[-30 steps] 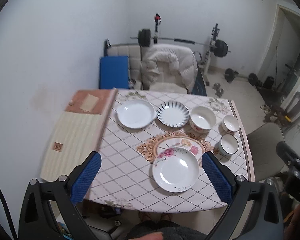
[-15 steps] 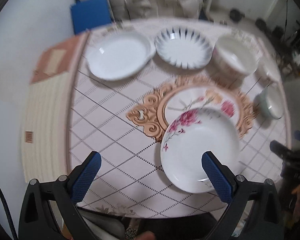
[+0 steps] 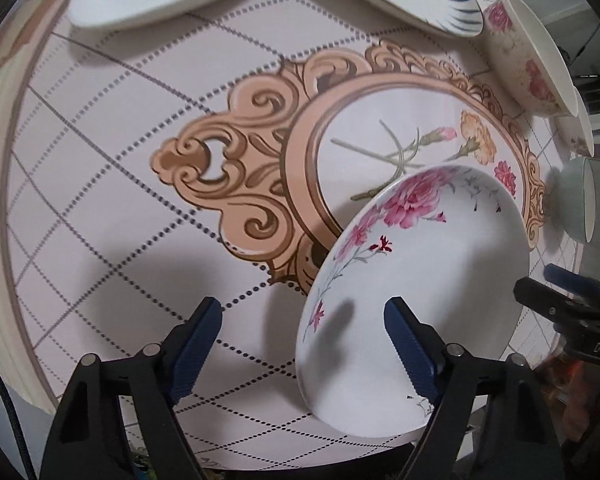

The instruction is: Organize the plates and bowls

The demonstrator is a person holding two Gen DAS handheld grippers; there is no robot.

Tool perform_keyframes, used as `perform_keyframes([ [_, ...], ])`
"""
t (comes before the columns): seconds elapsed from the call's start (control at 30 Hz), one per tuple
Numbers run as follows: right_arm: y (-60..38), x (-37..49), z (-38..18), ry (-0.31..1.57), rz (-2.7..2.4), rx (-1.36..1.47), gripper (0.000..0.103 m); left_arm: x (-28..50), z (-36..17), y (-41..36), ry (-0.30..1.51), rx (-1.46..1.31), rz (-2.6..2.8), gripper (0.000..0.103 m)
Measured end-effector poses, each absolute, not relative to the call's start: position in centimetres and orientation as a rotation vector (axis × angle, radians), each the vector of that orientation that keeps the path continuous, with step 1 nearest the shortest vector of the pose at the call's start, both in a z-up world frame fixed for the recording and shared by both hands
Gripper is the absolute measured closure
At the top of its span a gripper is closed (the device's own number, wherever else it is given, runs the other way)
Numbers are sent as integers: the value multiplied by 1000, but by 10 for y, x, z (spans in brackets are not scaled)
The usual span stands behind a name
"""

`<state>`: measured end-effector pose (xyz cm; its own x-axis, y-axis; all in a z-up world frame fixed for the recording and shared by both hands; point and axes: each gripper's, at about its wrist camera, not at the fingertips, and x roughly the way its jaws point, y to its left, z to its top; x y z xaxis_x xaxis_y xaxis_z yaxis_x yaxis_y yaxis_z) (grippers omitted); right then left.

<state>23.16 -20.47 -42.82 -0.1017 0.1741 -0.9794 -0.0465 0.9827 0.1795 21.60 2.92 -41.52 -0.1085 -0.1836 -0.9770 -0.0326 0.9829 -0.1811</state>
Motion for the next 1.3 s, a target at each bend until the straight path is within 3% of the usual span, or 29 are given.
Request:
perform_keyframes([
  [0.1, -204, 230, -438, 1692, 213, 119, 2, 211, -421, 27, 1685, -193, -161, 23],
  [0.23, -202, 228, -448, 1711, 247, 152, 10, 206, -428, 23, 1704, -209, -191, 42],
  [0.3, -202, 228, -453, 1719, 253, 163, 19, 207, -427, 25, 1687, -213, -211, 50],
  [0.37, -202, 226, -454, 1721, 253, 167, 26, 206, -428, 21, 1690, -217, -219, 68],
  [0.43, -201, 225, -451, 1713, 254, 152, 36, 205, -429, 17, 1692, -213, -220, 69],
  [0.47, -200, 226, -451, 1712, 258, 143, 49, 208, -428, 16, 1692, -207, -218, 71],
  [0.5, -199, 226, -451, 1721, 275, 159, 70, 207, -427, 16, 1689, -198, -213, 73],
  [0.53, -197, 226, -451, 1733, 278, 167, 74, 211, -428, 17, 1688, -192, -208, 77],
  [0.87, -198, 222, -452, 1705, 276, 177, 80, 205, -413, 34, 1640, -172, -159, 87],
  [1.3, -124, 226, -425, 1682, 396, 92, 83, 197, -368, 119, 1575, -207, -67, 87],
])
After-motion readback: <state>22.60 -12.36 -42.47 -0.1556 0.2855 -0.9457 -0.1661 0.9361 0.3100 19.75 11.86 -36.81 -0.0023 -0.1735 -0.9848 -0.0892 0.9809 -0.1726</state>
